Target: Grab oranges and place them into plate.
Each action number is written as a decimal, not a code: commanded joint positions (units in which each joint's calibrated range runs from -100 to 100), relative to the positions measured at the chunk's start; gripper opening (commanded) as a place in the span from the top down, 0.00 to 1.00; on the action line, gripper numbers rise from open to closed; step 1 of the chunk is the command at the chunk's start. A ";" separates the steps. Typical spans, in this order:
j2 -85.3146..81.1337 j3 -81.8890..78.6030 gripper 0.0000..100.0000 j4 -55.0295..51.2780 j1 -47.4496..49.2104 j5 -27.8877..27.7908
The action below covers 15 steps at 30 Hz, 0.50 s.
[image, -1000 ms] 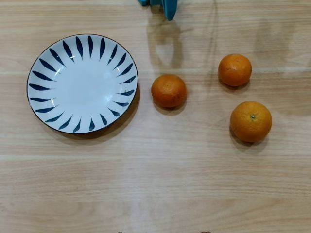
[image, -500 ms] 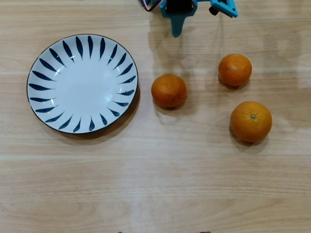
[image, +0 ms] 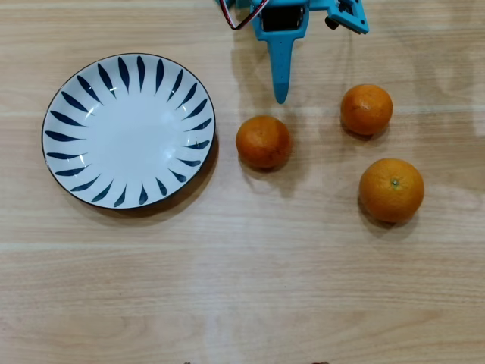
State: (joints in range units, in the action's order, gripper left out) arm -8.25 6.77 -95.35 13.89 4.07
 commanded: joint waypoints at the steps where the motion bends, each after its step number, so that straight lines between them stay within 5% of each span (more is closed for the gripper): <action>1: 3.01 0.52 0.56 -0.53 0.95 0.32; 8: 12.56 6.04 0.55 -0.61 2.40 0.69; 15: 18.06 10.20 0.56 -0.01 2.24 7.38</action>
State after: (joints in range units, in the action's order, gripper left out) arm 8.84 13.59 -95.69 16.67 9.44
